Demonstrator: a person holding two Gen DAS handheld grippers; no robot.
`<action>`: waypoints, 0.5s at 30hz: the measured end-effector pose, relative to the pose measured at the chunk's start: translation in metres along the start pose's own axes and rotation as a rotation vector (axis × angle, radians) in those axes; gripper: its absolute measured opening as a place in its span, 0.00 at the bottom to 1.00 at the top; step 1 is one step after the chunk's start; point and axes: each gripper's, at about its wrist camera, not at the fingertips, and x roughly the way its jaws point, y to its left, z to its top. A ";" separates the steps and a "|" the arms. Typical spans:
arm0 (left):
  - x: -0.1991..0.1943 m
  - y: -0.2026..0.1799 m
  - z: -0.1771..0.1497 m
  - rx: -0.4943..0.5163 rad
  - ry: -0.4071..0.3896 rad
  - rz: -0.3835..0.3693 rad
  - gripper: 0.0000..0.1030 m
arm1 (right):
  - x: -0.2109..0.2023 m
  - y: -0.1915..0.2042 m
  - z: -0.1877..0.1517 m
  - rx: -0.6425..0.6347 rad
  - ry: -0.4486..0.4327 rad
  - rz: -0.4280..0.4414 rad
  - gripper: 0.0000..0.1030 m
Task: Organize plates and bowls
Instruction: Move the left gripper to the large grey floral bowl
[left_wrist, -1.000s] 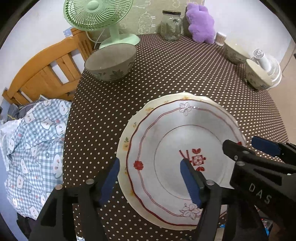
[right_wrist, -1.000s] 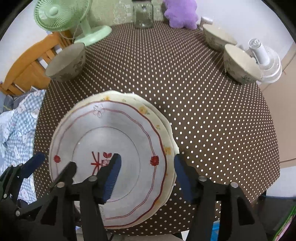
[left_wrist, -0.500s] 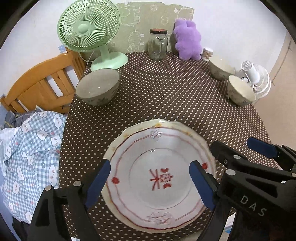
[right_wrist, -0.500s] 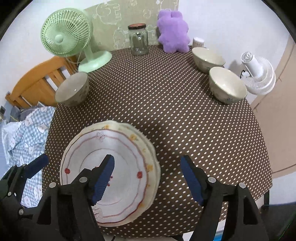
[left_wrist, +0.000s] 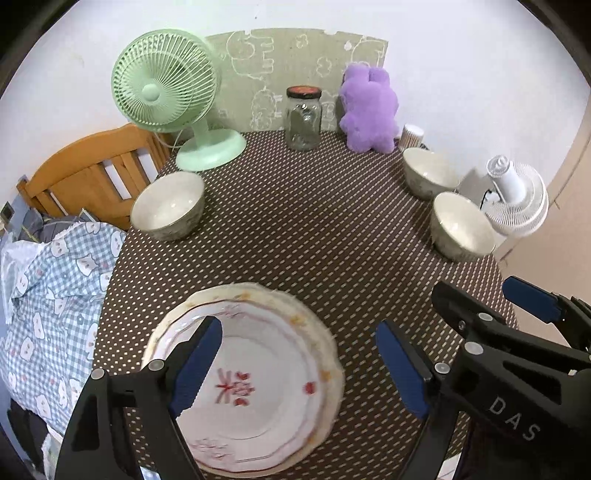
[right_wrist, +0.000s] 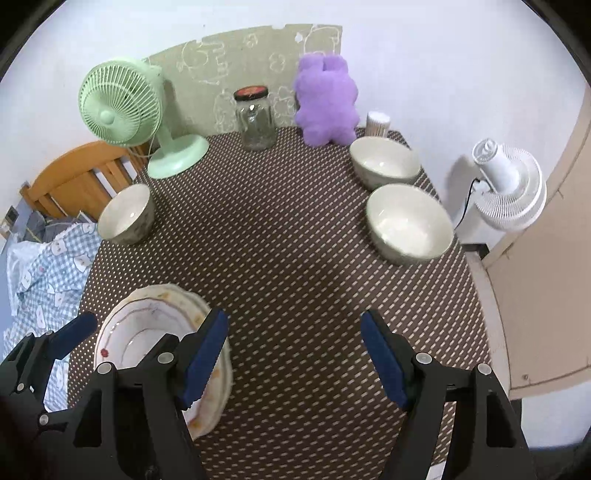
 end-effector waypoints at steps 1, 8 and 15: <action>-0.001 -0.006 0.001 -0.003 -0.005 0.003 0.84 | -0.001 -0.006 0.002 -0.003 -0.004 0.003 0.75; 0.003 -0.050 0.014 -0.012 -0.032 0.026 0.84 | -0.002 -0.054 0.018 -0.009 -0.030 0.019 0.75; 0.015 -0.093 0.030 -0.012 -0.024 -0.001 0.79 | 0.010 -0.098 0.028 -0.007 -0.024 0.013 0.75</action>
